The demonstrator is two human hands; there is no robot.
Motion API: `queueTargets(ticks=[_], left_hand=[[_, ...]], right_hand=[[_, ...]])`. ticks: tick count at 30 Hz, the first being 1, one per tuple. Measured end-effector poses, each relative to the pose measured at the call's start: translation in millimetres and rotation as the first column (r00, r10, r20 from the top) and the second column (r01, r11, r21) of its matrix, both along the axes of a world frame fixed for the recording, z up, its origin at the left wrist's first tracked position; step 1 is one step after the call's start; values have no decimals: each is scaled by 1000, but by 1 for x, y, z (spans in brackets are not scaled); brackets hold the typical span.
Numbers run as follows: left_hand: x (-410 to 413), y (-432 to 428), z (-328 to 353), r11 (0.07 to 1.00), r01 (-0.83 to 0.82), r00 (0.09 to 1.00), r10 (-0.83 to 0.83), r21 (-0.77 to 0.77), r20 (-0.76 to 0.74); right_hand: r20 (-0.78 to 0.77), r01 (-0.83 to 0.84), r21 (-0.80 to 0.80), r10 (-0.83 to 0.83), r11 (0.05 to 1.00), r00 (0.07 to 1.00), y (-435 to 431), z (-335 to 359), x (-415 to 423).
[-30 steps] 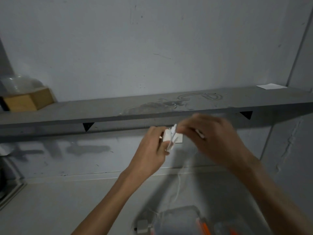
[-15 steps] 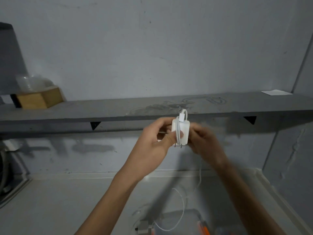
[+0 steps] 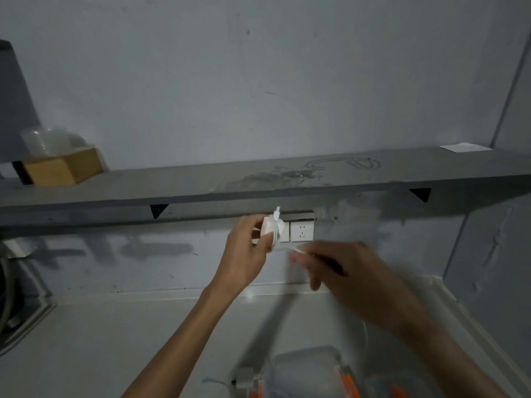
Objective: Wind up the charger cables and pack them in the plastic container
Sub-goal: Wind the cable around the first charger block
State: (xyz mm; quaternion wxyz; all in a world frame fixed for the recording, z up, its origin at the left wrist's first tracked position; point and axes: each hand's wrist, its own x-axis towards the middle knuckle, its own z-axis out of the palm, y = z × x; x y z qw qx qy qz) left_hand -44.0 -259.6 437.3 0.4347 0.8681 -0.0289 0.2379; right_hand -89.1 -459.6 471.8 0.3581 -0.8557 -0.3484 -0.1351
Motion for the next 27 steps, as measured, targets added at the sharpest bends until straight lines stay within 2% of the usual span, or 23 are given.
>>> queueTargets(ticks=[2,3,7,10,12,15,18,21,24,27], left_hand=[[-20,-9,4,992,118,993,-118,46,10],[-32,-14,9,983,173,984,-175,56,31],[-79,-32,37,927,371,920,-375,56,113],[-91,-39,54,880,473,878,-465,-51,118],[-89,-38,58,868,487,872,-477,-97,106],[-75,-34,54,915,387,922,-379,-116,84],[-64,-33,54,877,346,938,-333,-334,96],[-49,-31,56,805,288,956,-273,-520,106],[-26,-25,53,739,220,974,-201,-636,103],[1,-11,44,814,53,996,-1,-579,90]], right_hand=[[253,56,33,-62,998,965,-13,24,9],[319,52,85,-76,995,945,-19,34,15],[365,-23,233,-65,972,929,-34,56,44],[168,-186,401,128,897,977,-26,44,54],[42,-236,483,247,843,968,-15,27,53],[-149,-156,586,295,795,944,1,0,50],[-277,-51,640,292,767,915,16,-23,47],[-372,29,634,272,773,887,28,-41,34],[-440,58,553,233,831,867,35,-56,13],[-518,17,430,231,903,824,33,-60,-11]])
